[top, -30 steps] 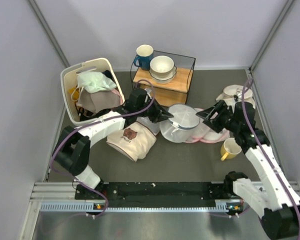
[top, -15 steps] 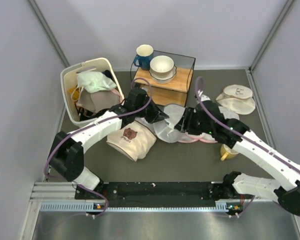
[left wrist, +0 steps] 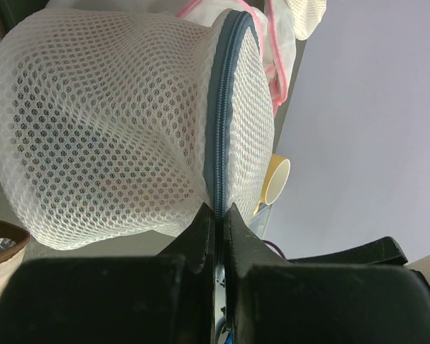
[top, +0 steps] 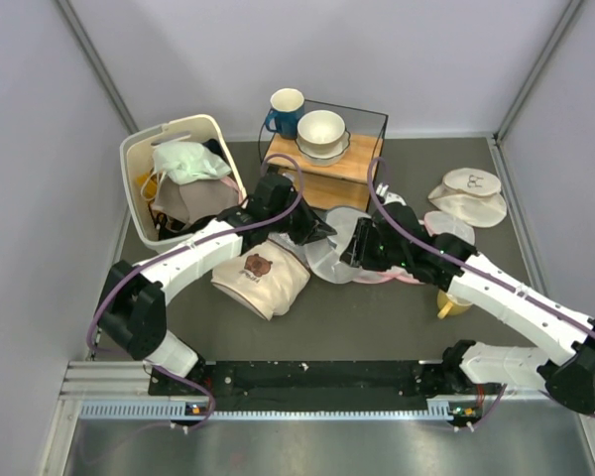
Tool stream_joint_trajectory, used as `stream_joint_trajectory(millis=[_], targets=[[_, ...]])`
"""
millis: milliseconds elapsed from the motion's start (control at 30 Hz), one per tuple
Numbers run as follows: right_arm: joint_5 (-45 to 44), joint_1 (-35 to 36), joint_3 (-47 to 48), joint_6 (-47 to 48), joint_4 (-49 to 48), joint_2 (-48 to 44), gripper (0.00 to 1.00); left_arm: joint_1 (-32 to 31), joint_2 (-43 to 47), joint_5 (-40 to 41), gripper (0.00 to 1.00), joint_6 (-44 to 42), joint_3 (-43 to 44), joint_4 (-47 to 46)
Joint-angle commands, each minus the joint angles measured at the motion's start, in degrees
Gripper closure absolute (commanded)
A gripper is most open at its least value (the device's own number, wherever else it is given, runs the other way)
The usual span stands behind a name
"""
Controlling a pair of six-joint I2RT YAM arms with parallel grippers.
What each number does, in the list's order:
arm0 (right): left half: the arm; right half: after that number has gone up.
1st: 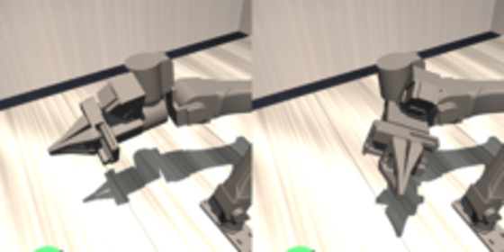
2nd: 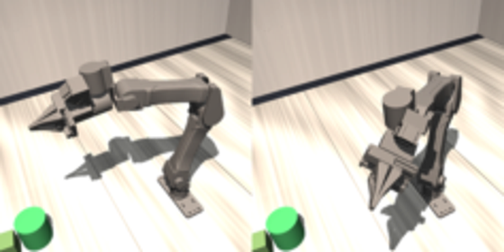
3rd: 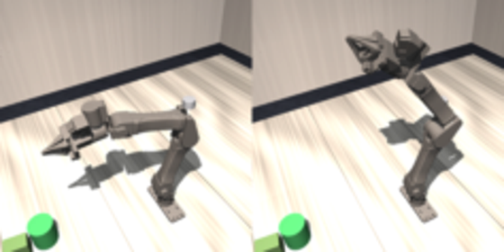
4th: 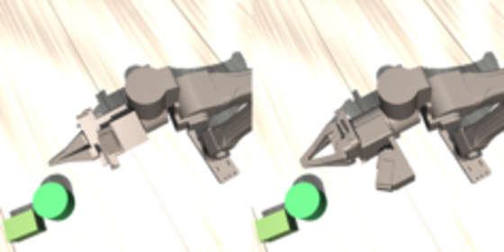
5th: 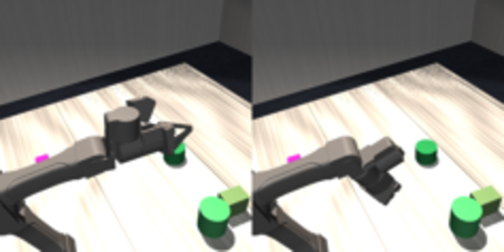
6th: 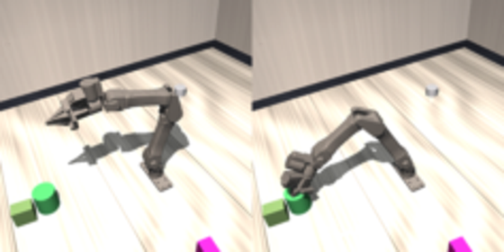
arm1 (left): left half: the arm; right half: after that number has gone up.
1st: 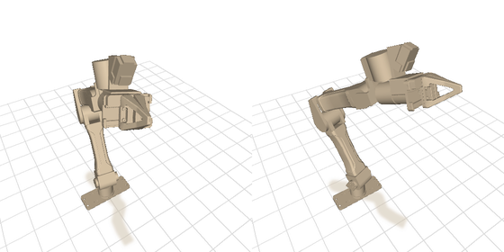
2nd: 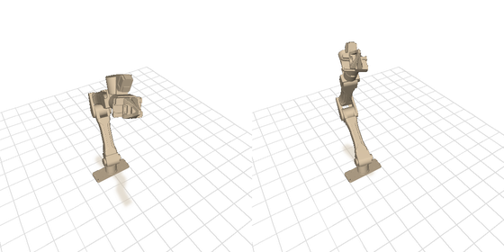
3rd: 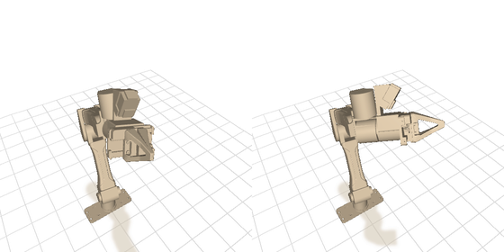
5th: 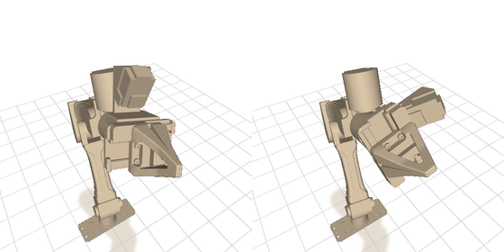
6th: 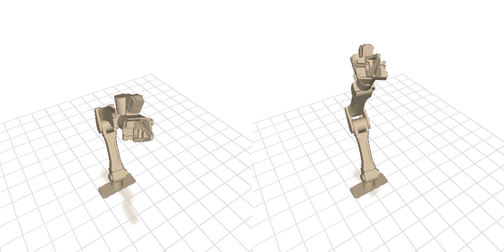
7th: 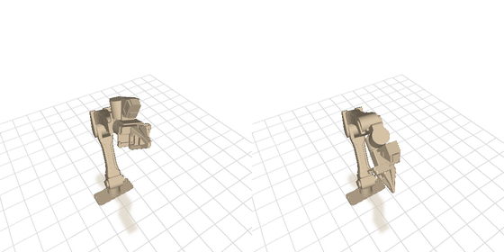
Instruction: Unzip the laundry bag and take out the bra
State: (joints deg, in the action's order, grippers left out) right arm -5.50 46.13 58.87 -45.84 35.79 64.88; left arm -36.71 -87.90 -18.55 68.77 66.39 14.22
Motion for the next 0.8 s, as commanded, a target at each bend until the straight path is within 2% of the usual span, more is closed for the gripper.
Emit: stream_joint_trajectory(millis=[0, 333, 433, 633, 767], targets=[[1.6, 0.9, -0.5, -1.7, -4.2, -0.2, 0.60, -0.2, 0.5, -0.3, 1.00, -0.7, 2.1, -1.5], [-0.6, 0.9, -3.5, -3.5, -5.9, -1.2, 0.60, -0.2, 0.3, -1.5, 1.00, 0.0, 1.4, -2.8], [-1.4, 0.9, -4.4, -4.1, -6.4, -1.9, 0.66, -0.2, 0.2, -1.8, 1.00, 0.2, 1.2, -3.2], [-1.9, 0.9, -4.5, -4.2, -7.5, -1.9, 0.67, -0.2, 0.1, -2.0, 1.00, 0.1, 0.8, -3.5], [-2.0, 0.9, -4.4, -4.0, -8.2, -2.8, 0.72, -0.2, 0.4, -2.2, 1.00, 0.5, -0.1, -4.1]])
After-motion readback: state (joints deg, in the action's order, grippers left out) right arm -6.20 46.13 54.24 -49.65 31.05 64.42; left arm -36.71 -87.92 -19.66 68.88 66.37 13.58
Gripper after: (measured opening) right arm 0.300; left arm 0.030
